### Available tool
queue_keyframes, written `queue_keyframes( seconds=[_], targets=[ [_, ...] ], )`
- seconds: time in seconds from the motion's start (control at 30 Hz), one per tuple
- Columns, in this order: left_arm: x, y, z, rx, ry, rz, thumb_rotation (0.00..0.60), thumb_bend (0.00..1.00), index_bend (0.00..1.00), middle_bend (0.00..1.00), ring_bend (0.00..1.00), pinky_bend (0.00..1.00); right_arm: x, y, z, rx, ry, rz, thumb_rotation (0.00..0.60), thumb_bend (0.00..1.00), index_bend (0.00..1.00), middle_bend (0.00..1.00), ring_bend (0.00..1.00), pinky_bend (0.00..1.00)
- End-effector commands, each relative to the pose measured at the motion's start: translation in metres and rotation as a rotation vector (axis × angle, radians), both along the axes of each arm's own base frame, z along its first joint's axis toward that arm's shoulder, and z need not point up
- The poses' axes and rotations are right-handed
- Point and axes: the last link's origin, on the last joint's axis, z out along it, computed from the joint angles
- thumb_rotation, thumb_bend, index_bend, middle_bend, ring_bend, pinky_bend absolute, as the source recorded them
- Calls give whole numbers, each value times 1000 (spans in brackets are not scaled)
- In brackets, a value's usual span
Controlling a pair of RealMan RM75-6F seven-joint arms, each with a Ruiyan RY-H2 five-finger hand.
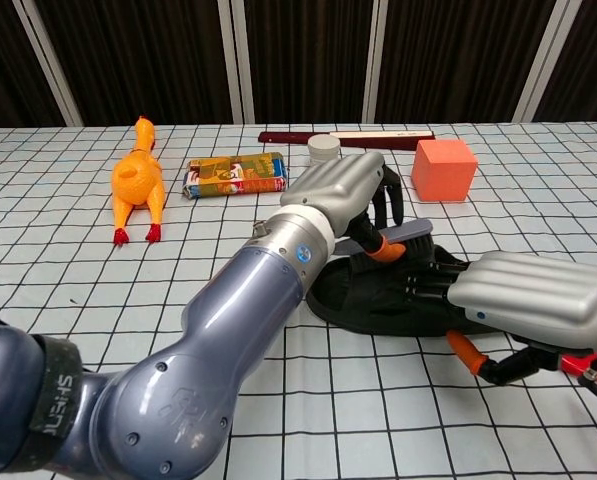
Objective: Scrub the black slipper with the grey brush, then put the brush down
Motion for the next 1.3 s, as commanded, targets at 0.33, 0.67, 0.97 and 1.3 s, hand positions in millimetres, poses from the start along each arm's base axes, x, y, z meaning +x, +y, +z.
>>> queue_keyframes(
  seconds=[0.33,0.67,0.97,1.3],
  targets=[
    [-11,-3,8,-11,66,13,600,497,486,634,554,598,4,2,-3,5,-3,8,524,847,0,96,37,189],
    [-13,-4,14,-20,92,22,600,500,486,634,554,598,6,4,-5,7,0,16,524,847,0,96,37,189],
    [2,-2,3,-42,67,8,600,500,486,634,554,598,5,4,-6,11,5,13,524,847,0,96,37,189],
    [8,-6,-3,-32,55,-21,600,500,487,634,554,598,7,6,-6,10,7,21,524,847,0,96,37,189]
  ],
)
